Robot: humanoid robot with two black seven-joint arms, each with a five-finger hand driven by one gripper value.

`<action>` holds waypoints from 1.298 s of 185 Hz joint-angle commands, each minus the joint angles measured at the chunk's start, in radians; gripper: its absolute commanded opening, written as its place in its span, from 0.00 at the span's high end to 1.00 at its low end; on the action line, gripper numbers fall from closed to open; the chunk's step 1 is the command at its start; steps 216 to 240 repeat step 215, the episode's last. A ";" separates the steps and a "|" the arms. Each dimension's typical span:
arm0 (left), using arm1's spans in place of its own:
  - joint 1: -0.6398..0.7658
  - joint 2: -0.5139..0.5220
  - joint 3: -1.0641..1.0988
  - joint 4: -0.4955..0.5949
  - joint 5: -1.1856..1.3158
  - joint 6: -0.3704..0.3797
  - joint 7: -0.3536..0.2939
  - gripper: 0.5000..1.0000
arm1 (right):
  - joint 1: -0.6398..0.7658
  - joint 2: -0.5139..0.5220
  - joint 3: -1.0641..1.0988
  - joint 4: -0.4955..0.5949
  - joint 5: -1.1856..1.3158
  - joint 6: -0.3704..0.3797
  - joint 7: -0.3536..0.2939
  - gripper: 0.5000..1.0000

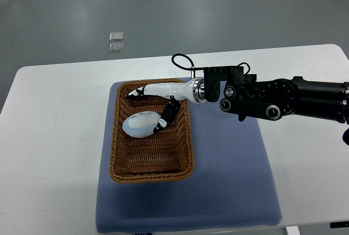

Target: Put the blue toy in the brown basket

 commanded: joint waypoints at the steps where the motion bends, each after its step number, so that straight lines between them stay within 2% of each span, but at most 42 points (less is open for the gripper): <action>1: 0.000 0.000 -0.001 0.001 0.000 0.000 0.000 0.00 | -0.013 -0.049 0.103 0.004 0.030 0.011 0.001 0.17; 15: 0.000 0.000 -0.001 0.003 0.000 0.000 0.000 0.00 | -0.036 -0.076 0.216 0.002 0.124 0.008 0.001 0.17; 44: 0.000 0.000 -0.001 0.003 0.000 0.000 0.000 0.00 | -0.181 -0.109 0.497 -0.008 0.363 0.011 0.000 0.17; 73: 0.000 0.000 0.000 0.000 0.000 0.000 0.000 0.00 | -0.356 -0.081 0.748 -0.067 0.563 0.028 0.001 0.17; 98: 0.000 0.000 0.000 0.000 0.000 0.000 0.000 0.00 | -0.476 0.016 0.926 -0.146 0.678 0.075 0.001 0.17; 113: 0.000 0.000 0.000 0.000 0.000 0.000 0.000 0.00 | -0.530 0.042 0.979 -0.206 0.691 0.133 0.001 0.17; 123: 0.000 0.000 0.000 0.000 0.001 0.000 0.000 0.00 | -0.566 0.052 1.017 -0.251 0.699 0.204 0.001 0.17; 143: 0.000 0.000 0.002 0.000 0.000 0.000 0.000 0.00 | -0.626 0.080 1.069 -0.275 0.730 0.331 0.001 0.17; 155: 0.000 0.000 0.002 0.000 0.000 0.000 0.000 0.00 | -0.645 0.080 1.094 -0.284 0.760 0.373 0.001 0.17; 240: 0.000 0.000 0.003 -0.002 0.000 0.000 0.000 0.00 | -0.657 0.080 1.097 -0.338 0.790 0.386 0.001 0.17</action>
